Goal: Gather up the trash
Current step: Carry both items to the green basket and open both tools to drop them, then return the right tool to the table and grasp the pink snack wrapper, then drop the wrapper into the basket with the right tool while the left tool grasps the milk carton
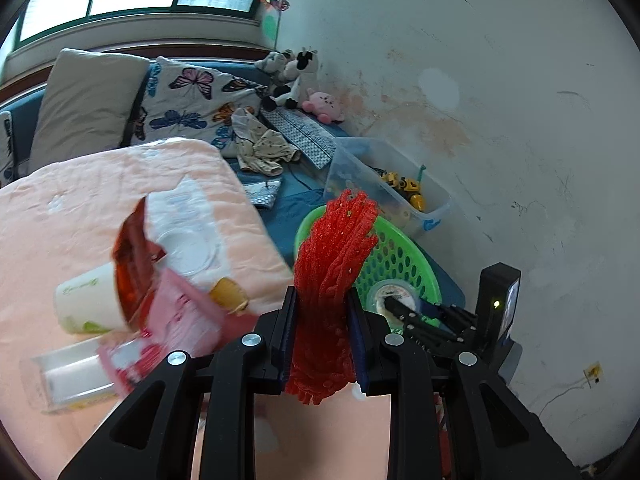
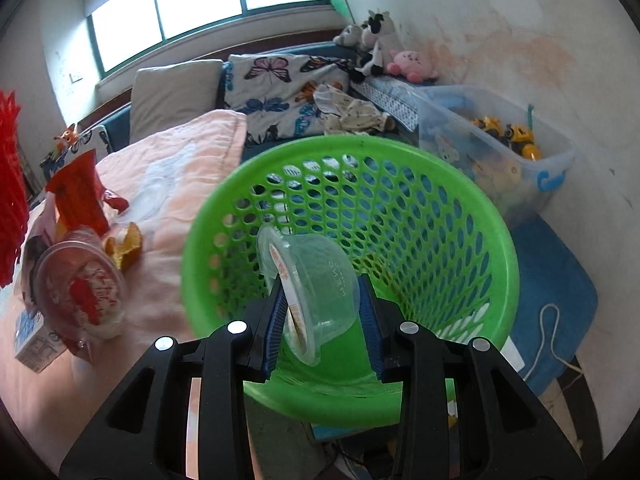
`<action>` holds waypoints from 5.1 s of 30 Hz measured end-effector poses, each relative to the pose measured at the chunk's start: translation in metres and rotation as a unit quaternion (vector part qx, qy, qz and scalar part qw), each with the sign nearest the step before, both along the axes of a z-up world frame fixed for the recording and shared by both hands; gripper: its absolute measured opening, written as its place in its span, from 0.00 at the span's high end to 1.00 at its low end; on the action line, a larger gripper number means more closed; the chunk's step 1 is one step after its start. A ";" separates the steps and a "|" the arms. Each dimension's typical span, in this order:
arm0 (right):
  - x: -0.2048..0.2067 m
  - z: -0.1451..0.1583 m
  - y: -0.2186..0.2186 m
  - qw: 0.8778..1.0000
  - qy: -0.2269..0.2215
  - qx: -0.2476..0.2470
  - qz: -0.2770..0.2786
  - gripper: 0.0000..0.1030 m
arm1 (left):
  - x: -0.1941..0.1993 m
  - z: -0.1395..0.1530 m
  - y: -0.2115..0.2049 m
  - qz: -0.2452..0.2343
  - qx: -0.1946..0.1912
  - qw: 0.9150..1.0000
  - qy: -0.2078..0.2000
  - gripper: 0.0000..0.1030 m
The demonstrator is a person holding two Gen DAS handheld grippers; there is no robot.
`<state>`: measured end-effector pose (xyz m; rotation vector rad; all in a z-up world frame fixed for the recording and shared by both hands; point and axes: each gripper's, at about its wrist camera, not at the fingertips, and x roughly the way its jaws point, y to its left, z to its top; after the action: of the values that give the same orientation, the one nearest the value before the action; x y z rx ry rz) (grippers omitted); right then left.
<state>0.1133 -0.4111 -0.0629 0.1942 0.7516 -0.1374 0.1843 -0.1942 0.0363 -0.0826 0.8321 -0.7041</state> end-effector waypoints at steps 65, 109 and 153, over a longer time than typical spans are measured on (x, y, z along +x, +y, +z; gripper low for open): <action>-0.043 0.071 0.090 0.989 -0.085 0.018 0.122 0.38 | -0.026 -0.013 0.086 0.102 0.048 0.993 -0.028 0.35; 0.045 0.093 0.184 0.965 -0.068 0.052 0.246 0.83 | -0.048 -0.081 0.139 0.073 0.119 0.990 -0.008 0.25; 0.011 0.087 -0.028 0.996 -0.084 -0.011 -0.031 0.81 | -0.060 -0.052 0.115 0.022 0.129 0.990 -0.061 0.34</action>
<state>0.1244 -0.4386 0.0244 0.2050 0.5774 -0.1867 0.1241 -0.0790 -0.0154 0.1727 0.7956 -0.5489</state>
